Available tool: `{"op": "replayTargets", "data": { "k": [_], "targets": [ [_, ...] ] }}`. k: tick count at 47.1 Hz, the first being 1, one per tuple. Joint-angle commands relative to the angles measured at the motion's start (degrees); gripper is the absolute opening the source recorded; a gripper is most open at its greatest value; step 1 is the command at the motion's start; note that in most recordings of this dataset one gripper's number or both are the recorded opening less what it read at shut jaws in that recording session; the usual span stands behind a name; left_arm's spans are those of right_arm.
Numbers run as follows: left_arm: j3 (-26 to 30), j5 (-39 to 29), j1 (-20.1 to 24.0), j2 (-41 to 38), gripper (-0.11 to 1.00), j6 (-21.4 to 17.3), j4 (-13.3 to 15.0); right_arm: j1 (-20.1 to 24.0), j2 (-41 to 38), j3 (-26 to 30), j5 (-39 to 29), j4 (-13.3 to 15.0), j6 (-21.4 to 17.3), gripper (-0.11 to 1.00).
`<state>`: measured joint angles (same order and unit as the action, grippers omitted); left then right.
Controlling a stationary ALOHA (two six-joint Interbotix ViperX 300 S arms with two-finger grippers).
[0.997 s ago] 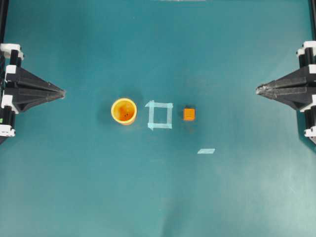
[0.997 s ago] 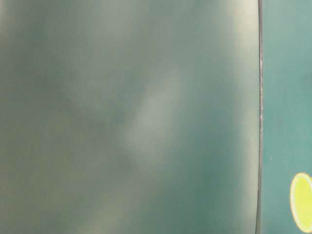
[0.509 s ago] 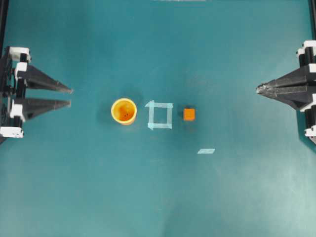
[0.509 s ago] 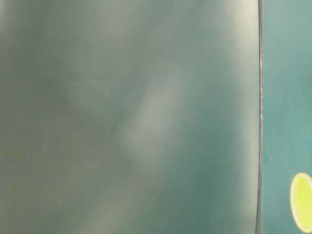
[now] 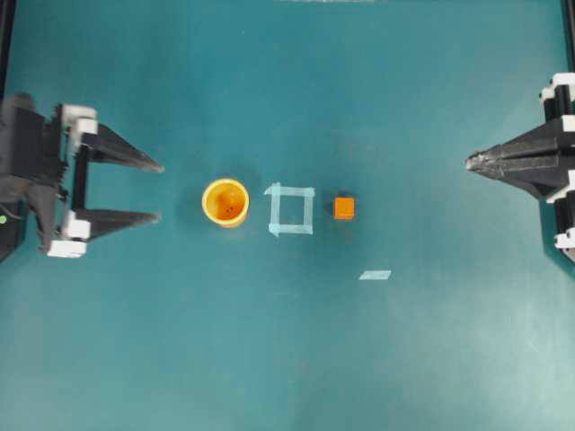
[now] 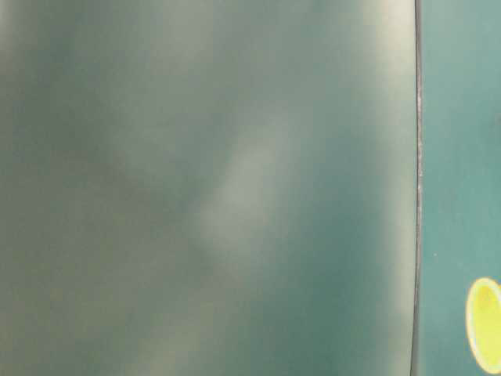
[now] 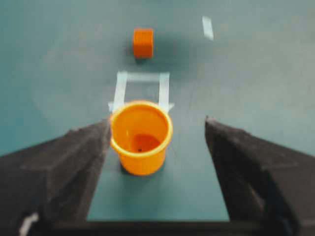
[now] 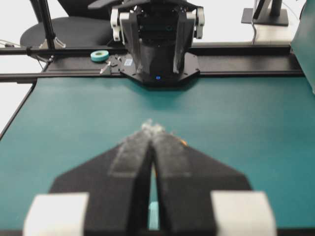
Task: Move the cup to the right with left arm.
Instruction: 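Open the left gripper and move it right toward the orange cup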
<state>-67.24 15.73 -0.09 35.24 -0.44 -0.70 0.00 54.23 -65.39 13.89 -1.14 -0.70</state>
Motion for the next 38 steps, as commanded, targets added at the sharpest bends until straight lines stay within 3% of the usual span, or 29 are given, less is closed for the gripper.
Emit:
{"op": "replayTargets", "data": {
  "k": [1,13,38],
  "targets": [
    [1.7,1.8,-0.1,-3.8,0.76,-0.1,-0.2,0.1,-0.2,1.8,-0.2,-0.2,-0.1,-0.01],
    [2.5,6.5,0.4,-14.9,0.8,-1.9,-0.4,0.1,-0.2,1.9,-0.3,-0.2,-0.6,-0.01],
    [3.3,13.2,5.2,-28.2,0.8,-3.3,-0.4,0.1,-0.2,1.9,-0.4,-0.2,-0.5,-0.01]
  ]
}}
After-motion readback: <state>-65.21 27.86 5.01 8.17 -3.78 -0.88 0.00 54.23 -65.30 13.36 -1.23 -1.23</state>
